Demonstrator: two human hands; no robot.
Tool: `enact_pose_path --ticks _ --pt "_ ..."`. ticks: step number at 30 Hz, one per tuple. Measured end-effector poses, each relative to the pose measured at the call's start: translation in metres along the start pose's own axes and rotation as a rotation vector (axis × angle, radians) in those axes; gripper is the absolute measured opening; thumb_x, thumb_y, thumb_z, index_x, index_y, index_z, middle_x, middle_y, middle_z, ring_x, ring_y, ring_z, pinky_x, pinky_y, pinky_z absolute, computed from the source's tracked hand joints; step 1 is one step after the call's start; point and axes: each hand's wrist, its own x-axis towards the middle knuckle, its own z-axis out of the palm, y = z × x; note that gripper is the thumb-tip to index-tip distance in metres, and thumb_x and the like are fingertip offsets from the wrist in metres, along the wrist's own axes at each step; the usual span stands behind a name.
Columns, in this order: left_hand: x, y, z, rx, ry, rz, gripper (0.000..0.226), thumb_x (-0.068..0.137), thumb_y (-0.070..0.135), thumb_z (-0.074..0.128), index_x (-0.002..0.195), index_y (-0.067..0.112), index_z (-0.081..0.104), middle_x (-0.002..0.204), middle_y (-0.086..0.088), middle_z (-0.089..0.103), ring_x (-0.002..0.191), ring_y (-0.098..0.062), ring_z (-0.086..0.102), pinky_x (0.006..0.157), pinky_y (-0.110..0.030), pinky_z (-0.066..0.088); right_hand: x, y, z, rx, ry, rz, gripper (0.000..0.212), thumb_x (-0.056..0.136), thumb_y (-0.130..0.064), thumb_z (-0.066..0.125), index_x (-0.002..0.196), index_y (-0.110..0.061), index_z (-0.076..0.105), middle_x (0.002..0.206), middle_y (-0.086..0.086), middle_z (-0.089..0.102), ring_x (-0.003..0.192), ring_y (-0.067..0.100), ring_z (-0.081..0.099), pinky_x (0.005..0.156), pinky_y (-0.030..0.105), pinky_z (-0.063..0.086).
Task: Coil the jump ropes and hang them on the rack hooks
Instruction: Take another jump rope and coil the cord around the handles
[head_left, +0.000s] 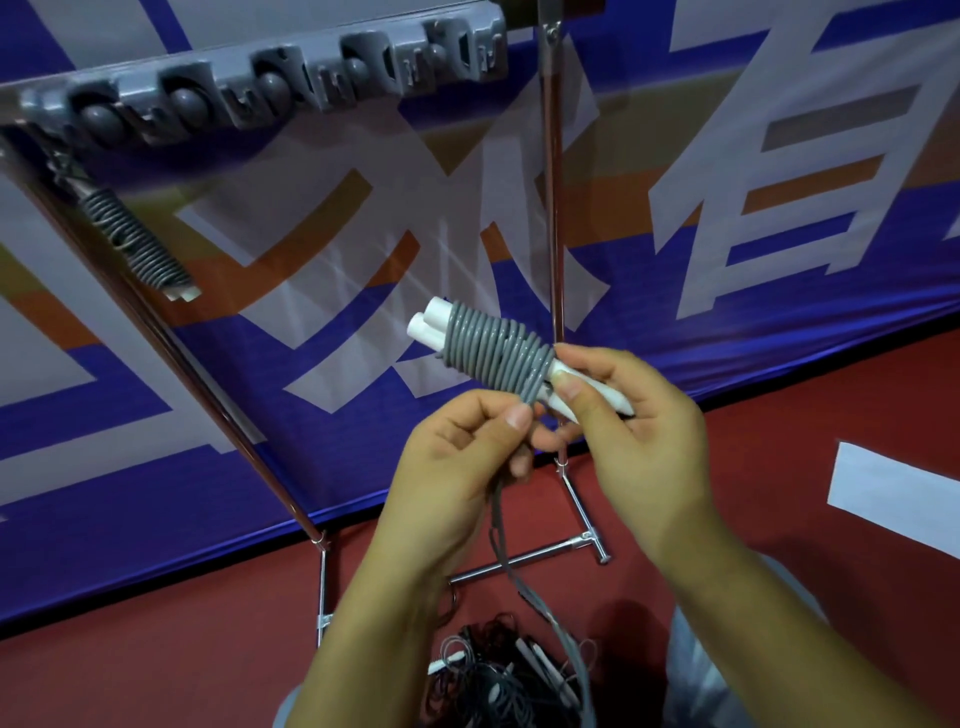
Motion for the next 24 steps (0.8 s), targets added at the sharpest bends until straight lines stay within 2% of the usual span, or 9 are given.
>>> enact_pose_path --ticks 3,5,8,12,15,17,20,24 --pt "-0.003 0.004 -0.001 0.111 0.037 0.003 0.009 0.08 0.018 0.068 0.072 0.02 0.073 0.072 -0.005 0.069 0.059 -0.008 0.053 0.063 -0.021 0.047 -0.001 -0.002 0.001 0.04 0.027 0.057 0.027 0.088 -0.005 0.062 0.094 -0.03 0.069 0.086 -0.01 0.073 0.064 0.005 0.067 0.059 0.015 0.051" --pt "-0.006 0.004 0.001 0.208 0.13 0.034 0.01 0.076 0.026 0.074 0.071 0.019 0.07 0.069 -0.001 0.069 0.06 -0.004 0.057 0.062 -0.017 0.047 -0.002 -0.004 0.001 0.056 0.025 0.097 0.025 0.088 -0.008 0.063 0.097 -0.03 0.07 0.091 -0.002 0.074 0.058 0.008 0.065 0.058 0.017 0.051" --pt "-0.007 0.005 0.002 0.279 0.228 0.072 0.024 0.067 0.034 0.069 0.076 0.012 0.068 0.067 0.001 0.067 0.06 -0.002 0.057 0.059 -0.014 0.046 -0.003 -0.008 0.002 0.12 0.02 0.158 0.024 0.087 -0.01 0.063 0.095 -0.031 0.071 0.087 0.001 0.074 0.059 0.01 0.064 0.057 0.019 0.05" --pt "-0.004 0.011 -0.002 0.268 0.129 0.1 0.021 0.07 0.02 0.066 0.085 0.006 0.064 0.068 0.008 0.066 0.064 0.002 0.06 0.062 -0.01 0.045 -0.003 -0.011 0.003 0.311 -0.004 0.337 0.02 0.086 -0.007 0.06 0.098 -0.019 0.071 0.08 0.004 0.073 0.059 0.01 0.063 0.051 0.016 0.047" --pt "-0.002 0.017 -0.008 0.277 0.054 0.097 0.01 0.07 0.016 0.072 0.079 0.014 0.067 0.068 0.008 0.066 0.067 -0.001 0.061 0.066 -0.011 0.047 -0.003 -0.016 0.001 0.396 -0.021 0.413 0.021 0.077 -0.016 0.062 0.096 -0.015 0.071 0.081 0.005 0.073 0.059 0.009 0.063 0.049 0.015 0.046" --pt "0.0 0.02 -0.013 0.283 0.008 0.086 0.011 0.071 0.012 0.077 0.072 0.022 0.072 0.067 0.008 0.064 0.066 -0.002 0.06 0.065 -0.013 0.047 -0.002 -0.018 -0.002 0.431 -0.024 0.44 0.021 0.076 -0.017 0.061 0.095 -0.015 0.071 0.082 0.006 0.074 0.059 0.01 0.064 0.049 0.015 0.046" --pt "0.0 0.024 -0.014 0.251 -0.016 0.103 0.018 0.067 0.011 0.069 0.069 0.029 0.074 0.065 0.008 0.063 0.065 -0.003 0.058 0.064 -0.014 0.047 -0.001 -0.022 -0.003 0.493 -0.016 0.474 0.023 0.076 -0.016 0.061 0.096 -0.011 0.071 0.084 0.009 0.073 0.058 0.011 0.063 0.048 0.014 0.046" --pt "-0.003 0.019 -0.014 0.161 -0.003 0.131 0.01 0.059 0.02 0.075 0.066 0.027 0.072 0.067 0.006 0.065 0.066 -0.004 0.06 0.064 -0.015 0.048 -0.003 -0.024 -0.002 0.549 -0.027 0.528 0.029 0.072 -0.016 0.062 0.098 -0.007 0.07 0.086 0.01 0.073 0.056 0.012 0.064 0.048 0.014 0.047"
